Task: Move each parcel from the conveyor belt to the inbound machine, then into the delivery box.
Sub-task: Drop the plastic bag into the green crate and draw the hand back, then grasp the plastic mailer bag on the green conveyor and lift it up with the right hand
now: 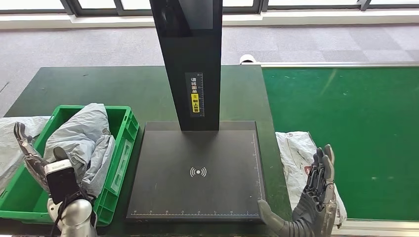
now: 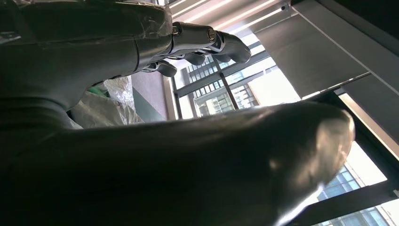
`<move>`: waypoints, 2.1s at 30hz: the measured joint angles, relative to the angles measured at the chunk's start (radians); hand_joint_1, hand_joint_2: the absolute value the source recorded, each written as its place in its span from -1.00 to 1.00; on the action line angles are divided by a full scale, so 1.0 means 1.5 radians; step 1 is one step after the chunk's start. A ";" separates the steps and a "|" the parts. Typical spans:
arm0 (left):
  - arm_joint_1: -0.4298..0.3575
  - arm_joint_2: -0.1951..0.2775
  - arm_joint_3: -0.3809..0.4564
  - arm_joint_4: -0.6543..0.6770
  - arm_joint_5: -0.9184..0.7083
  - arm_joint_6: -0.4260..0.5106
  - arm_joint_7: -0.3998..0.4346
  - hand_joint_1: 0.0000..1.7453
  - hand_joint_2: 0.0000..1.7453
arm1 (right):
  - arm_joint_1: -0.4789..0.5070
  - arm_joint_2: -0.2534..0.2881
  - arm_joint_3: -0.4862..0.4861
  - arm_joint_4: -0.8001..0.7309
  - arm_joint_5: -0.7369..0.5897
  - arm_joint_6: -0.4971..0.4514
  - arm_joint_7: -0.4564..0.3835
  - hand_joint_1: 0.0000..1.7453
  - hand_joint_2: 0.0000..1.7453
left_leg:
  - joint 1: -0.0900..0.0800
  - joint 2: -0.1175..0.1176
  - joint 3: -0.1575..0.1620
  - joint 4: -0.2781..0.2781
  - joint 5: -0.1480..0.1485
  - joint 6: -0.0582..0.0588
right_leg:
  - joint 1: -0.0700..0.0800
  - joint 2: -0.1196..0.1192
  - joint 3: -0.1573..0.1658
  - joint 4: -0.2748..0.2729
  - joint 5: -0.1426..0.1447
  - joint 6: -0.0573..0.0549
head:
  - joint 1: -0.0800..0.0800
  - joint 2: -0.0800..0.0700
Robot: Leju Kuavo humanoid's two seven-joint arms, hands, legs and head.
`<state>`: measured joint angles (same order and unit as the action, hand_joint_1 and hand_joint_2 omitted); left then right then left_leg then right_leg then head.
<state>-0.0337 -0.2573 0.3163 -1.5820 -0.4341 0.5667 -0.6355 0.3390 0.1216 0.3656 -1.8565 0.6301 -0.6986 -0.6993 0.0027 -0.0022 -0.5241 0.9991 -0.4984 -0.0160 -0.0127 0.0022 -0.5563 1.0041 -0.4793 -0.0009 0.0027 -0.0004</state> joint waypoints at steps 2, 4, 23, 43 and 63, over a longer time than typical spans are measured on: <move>0.007 -0.002 -0.005 -0.010 0.016 0.008 -0.012 -1.00 -1.00 | 0.001 0.001 -0.006 -0.001 0.002 0.000 0.000 -1.00 1.00 | 0.000 0.000 0.000 0.000 0.000 0.000 | 0.000 0.000 0.000 0.000 0.000 0.000 | 0.000 0.000; 0.017 -0.004 -0.011 -0.024 0.035 0.010 -0.028 -1.00 -1.00 | 0.003 0.003 -0.015 -0.002 0.003 -0.001 0.000 -1.00 1.00 | 0.000 0.000 0.000 0.000 0.000 0.000 | 0.000 0.000 0.000 0.000 0.000 0.000 | 0.000 0.000; 0.037 -0.010 -0.027 -0.064 0.051 0.008 -0.043 -1.00 -1.00 | 0.007 0.012 -0.041 -0.006 0.004 -0.001 0.000 -1.00 1.00 | 0.000 0.000 -0.001 0.000 0.000 0.000 | 0.000 0.000 -0.001 0.000 0.000 0.000 | 0.000 0.000; 0.093 -0.002 -0.183 -0.082 0.087 -0.395 -0.035 -1.00 -1.00 | -0.006 0.092 -0.328 0.066 0.039 0.071 0.066 -1.00 1.00 | 0.000 -0.001 -0.002 0.000 0.000 0.001 | -0.001 -0.001 -0.001 -0.001 0.000 0.000 | 0.000 0.000; 0.106 0.014 -0.250 -0.049 0.019 -0.380 -0.043 -1.00 -1.00 | -0.035 0.142 -0.550 0.150 0.061 0.142 0.073 -1.00 1.00 | 0.000 0.000 -0.003 0.001 -0.001 0.001 | 0.000 0.000 -0.003 0.000 0.000 0.000 | 0.000 0.000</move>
<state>0.1260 -0.2363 -0.0580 -1.6552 -0.4060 -0.0035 -0.6993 0.2867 0.3353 -0.4587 -1.6321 0.7211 -0.4861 -0.5900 0.0026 -0.0029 -0.5288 1.0000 -0.4997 -0.0150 -0.0132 0.0018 -0.5603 1.0037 -0.4792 -0.0002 0.0027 -0.0004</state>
